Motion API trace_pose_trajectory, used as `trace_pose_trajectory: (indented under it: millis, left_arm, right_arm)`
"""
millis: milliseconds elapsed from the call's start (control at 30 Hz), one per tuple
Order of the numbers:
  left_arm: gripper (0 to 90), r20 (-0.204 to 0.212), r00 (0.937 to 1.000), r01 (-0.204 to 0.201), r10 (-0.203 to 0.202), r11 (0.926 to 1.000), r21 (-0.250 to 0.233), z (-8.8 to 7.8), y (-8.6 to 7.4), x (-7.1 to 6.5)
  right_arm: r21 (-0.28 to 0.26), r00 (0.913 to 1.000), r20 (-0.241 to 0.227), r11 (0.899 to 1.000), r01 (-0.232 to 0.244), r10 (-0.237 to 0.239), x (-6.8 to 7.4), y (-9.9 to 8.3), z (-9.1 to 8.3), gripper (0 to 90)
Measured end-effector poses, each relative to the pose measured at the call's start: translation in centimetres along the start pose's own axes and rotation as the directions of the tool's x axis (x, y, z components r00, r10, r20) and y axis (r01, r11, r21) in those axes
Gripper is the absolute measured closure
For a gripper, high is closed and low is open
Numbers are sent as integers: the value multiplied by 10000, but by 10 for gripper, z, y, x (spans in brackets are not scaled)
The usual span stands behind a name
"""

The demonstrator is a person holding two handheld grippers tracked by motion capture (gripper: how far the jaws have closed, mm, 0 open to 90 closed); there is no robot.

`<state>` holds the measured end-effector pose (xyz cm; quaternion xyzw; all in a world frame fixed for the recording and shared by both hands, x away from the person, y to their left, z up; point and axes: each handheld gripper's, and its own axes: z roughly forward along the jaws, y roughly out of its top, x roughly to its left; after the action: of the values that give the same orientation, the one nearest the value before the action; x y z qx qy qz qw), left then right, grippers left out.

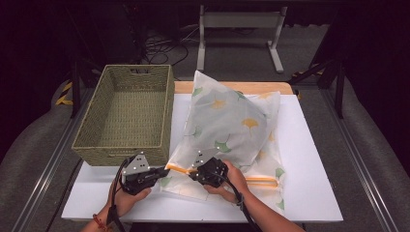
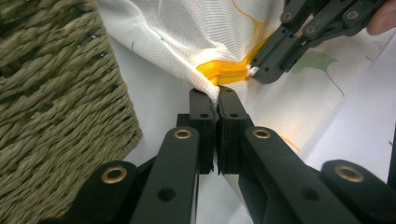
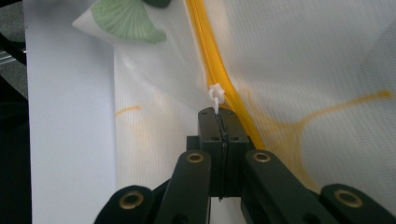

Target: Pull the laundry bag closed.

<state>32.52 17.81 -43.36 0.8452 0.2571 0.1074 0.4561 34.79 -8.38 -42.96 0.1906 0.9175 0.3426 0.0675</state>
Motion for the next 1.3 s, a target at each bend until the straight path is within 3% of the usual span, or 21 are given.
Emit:
trace_pose_trajectory:
  millis: [267,533,1300]
  left_arm:
    - [873,-144,9999,76,-75,9999,125,-3,-5,3]
    - [873,-247,9997,43,-33,9992,387,-3,-9,5]
    - [874,-470,9989,-30,63,9976,691,-5,-16,10]
  right_arm:
    - [289,9992,401,9996,59,-70,-2,-17,-17,900]
    - [406,9976,666,9990,-208,180,-9,-37,-37,900]
    - [441,9808,1431,9891,-1403,1327,-22,-103,-95,900]
